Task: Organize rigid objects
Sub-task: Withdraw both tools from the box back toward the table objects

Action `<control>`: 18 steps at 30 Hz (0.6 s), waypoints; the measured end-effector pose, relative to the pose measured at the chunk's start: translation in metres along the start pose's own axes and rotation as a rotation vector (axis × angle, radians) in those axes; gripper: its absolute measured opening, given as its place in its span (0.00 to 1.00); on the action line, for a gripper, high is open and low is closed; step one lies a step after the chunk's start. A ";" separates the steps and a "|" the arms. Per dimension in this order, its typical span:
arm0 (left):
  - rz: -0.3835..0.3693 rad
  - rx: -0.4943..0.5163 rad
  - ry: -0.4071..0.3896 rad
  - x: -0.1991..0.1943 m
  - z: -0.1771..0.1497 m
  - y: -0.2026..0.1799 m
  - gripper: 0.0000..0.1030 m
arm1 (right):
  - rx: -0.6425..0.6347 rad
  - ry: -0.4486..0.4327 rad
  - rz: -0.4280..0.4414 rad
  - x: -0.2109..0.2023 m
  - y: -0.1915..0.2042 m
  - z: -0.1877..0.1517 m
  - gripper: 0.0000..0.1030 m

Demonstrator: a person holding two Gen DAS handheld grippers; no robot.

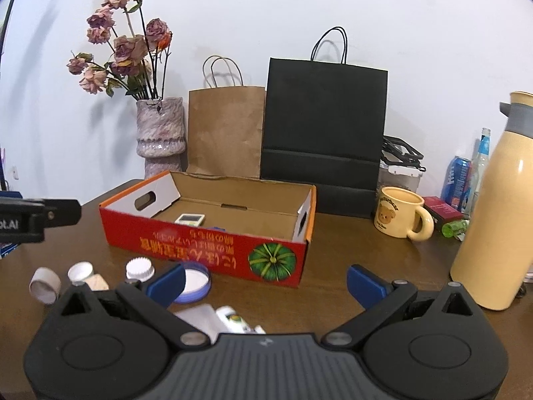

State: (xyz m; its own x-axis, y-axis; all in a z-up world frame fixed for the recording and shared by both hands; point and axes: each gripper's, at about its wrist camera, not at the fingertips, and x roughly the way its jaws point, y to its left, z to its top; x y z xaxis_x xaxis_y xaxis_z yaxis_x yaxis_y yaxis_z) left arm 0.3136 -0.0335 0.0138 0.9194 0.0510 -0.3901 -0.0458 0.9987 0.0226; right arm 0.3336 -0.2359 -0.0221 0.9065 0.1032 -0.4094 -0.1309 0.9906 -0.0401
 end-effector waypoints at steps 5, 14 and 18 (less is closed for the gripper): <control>0.005 -0.019 0.017 -0.011 -0.013 0.010 1.00 | 0.000 -0.002 -0.005 -0.017 -0.008 -0.013 1.00; 0.043 -0.030 0.053 -0.019 -0.033 0.033 1.00 | 0.006 0.016 -0.029 -0.037 -0.035 -0.042 1.00; 0.073 -0.008 0.066 -0.017 -0.042 0.043 1.00 | -0.009 0.054 -0.047 -0.038 -0.051 -0.056 1.00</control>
State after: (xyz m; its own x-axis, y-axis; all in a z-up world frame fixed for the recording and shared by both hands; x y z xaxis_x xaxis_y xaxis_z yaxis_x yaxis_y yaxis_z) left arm 0.2793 0.0090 -0.0169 0.8859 0.1236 -0.4472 -0.1151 0.9923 0.0462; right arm 0.2832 -0.2954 -0.0555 0.8889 0.0509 -0.4552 -0.0922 0.9933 -0.0690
